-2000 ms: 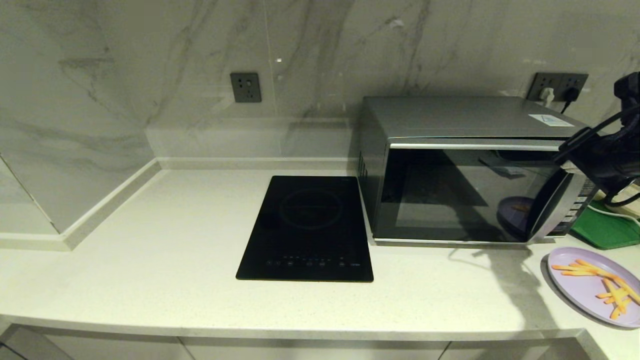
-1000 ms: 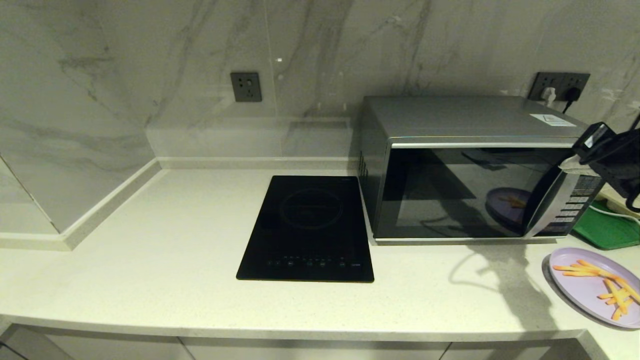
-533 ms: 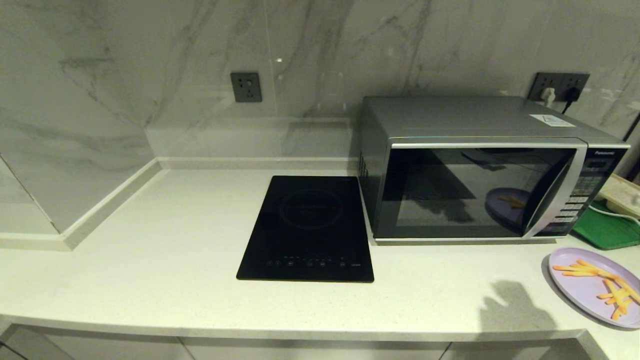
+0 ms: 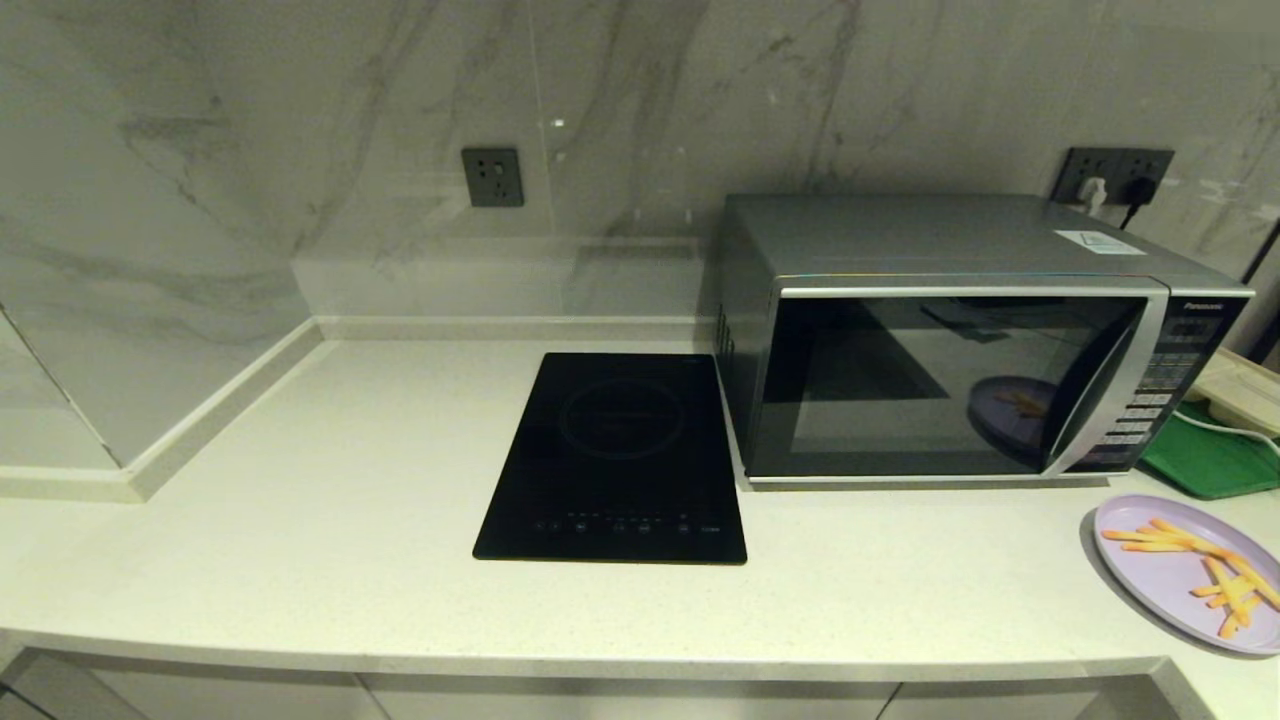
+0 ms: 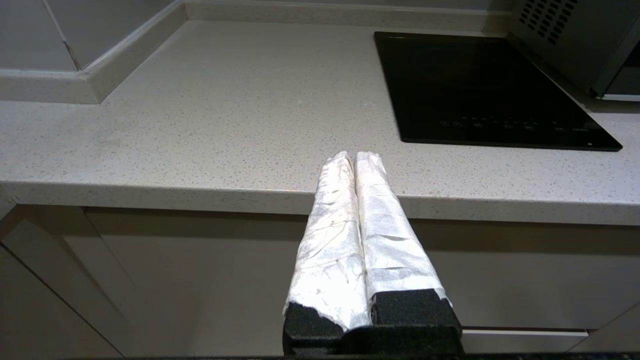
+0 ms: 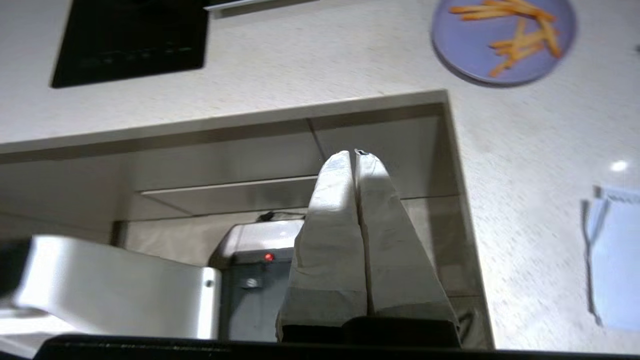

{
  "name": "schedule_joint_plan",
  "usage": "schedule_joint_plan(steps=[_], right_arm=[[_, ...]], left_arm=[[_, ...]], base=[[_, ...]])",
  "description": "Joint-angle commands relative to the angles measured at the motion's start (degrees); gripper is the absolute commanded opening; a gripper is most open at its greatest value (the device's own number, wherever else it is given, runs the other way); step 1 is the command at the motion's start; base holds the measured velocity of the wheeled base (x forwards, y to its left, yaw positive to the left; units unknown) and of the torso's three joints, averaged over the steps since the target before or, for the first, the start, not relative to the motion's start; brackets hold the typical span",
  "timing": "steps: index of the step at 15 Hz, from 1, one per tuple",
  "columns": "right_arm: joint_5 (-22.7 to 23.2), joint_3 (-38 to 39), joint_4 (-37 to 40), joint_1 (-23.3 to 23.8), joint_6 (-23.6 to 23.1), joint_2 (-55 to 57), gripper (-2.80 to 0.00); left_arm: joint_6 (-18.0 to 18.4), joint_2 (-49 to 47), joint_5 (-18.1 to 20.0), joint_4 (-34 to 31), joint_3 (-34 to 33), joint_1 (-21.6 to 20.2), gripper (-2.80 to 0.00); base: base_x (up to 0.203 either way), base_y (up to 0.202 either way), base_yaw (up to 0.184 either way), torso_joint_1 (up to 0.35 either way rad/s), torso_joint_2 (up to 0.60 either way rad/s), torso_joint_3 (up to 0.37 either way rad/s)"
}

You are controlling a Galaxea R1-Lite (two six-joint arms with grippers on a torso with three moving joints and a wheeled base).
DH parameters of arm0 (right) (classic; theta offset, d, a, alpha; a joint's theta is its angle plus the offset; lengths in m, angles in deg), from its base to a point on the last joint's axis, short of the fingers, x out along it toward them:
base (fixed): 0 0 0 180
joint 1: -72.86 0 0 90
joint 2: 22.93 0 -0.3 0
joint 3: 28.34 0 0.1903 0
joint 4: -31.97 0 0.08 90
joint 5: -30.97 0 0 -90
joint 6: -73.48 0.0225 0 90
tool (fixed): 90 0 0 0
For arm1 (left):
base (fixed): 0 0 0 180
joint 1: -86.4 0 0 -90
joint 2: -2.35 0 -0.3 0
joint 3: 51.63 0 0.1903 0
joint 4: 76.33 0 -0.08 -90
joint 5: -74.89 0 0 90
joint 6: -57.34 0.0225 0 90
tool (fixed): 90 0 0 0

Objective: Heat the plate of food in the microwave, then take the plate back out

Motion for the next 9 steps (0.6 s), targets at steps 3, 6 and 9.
schedule_joint_plan(steps=[3,6,9], right_arm=[[-2.48,10.4,1.85,0.2,-1.8,-21.85,-2.8],[-2.74,19.5,-6.01,-0.09,-4.23,-25.23,-2.8],[-3.02,34.49,-20.94,-0.13,-4.71,-27.04,-2.8]], left_arm=[[-0.04,0.0,-0.02,0.02,-0.01,-0.02,-2.8],[-0.04,0.0,-0.02,0.02,-0.01,-0.02,-2.8],[-0.04,0.0,-0.02,0.02,-0.01,-0.02,-2.8]], base=[[0.0,0.0,0.0,0.0,0.0,0.0],[0.0,0.0,0.0,0.0,0.0,0.0],[0.0,0.0,0.0,0.0,0.0,0.0]])
